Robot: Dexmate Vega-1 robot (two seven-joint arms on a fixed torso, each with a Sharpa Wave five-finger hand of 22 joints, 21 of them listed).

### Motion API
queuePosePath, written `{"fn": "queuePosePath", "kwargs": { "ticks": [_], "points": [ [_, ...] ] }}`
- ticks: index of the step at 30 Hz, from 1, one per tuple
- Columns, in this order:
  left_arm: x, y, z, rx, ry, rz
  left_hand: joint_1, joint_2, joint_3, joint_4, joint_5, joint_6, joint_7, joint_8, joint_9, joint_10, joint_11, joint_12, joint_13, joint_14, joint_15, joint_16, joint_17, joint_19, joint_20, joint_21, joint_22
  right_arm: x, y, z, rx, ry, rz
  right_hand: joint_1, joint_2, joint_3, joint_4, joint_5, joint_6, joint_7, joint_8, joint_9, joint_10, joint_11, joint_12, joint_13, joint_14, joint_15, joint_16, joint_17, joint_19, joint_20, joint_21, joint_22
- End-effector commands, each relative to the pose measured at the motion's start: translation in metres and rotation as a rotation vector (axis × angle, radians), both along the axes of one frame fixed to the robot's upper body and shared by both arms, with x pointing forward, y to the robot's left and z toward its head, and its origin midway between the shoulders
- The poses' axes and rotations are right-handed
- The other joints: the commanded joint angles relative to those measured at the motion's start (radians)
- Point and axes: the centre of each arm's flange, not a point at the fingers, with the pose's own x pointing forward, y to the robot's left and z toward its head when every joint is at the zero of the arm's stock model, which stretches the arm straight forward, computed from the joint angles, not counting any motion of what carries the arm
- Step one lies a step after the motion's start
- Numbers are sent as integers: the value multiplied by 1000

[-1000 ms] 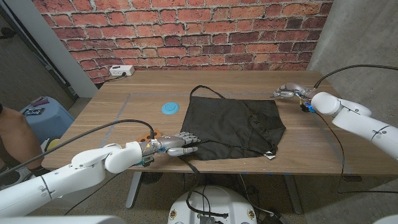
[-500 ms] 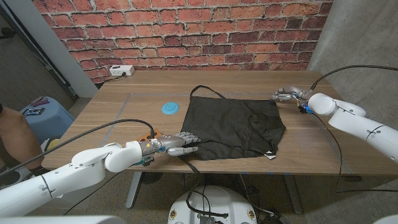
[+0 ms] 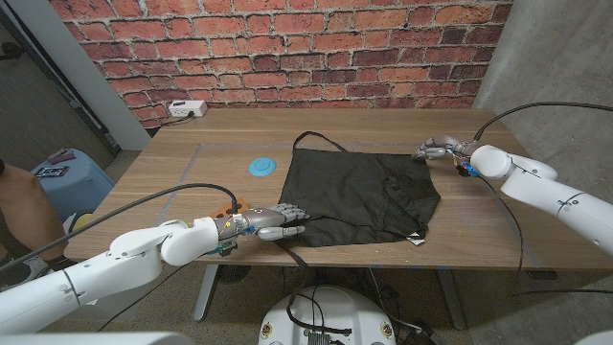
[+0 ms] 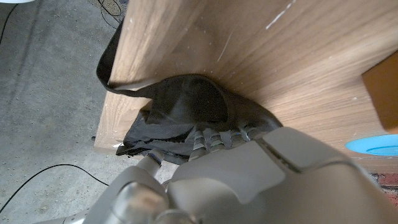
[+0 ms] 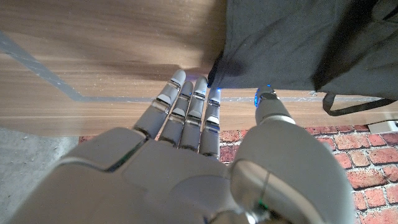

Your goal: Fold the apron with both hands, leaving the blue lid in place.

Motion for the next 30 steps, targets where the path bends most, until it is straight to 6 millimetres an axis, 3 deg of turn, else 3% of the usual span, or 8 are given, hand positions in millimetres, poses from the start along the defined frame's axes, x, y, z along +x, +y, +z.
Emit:
{"fn": "queuePosePath", "kwargs": {
  "ticks": [1,6,11,22,30],
  "points": [
    [2,0,2,0,1,-6,3,12,-3,-2,-2,7,-4,-1,3,6,2,-2,2,-47,-9,3,1,-107,-4,8,1,3,3,-5,-10,4,-16,29,-1,-8,2,8,29,-2,2,6,33,-5,31,19,34,-49,18,15,18,1,4,5],
    [3,1,2,-3,3,-8,3,12,-4,-2,-2,7,-5,-1,3,7,0,-2,2,-47,-9,3,1,-107,-4,8,1,6,6,-5,-17,-1,-26,63,1,-18,1,13,78,-8,6,10,71,-22,82,52,85,-72,49,43,36,-4,7,5],
    [3,1,2,-7,5,-10,3,13,-4,-2,-2,9,-5,-1,3,7,0,-3,2,-46,-9,2,1,-107,-3,8,1,9,9,-6,-15,-20,-35,117,-1,-35,-1,21,131,-31,11,20,112,-48,156,108,137,-95,94,94,68,-14,13,6],
    [3,1,1,-13,12,-7,5,16,-5,-2,-2,15,-6,0,3,8,-3,-3,2,-45,-9,1,1,-105,-1,8,0,13,13,-10,-4,-51,-55,243,-3,-73,1,35,245,-67,42,54,172,-106,303,231,228,-153,202,221,127,-38,23,9],
    [4,0,1,-15,13,-11,5,17,-4,-2,-1,18,-5,1,3,8,-2,-4,2,-43,-11,2,0,-103,0,8,0,10,16,-8,-7,-72,-68,324,2,-80,-6,42,307,-92,71,74,200,-143,375,302,279,-180,250,282,160,-52,32,11]
  ]
}}
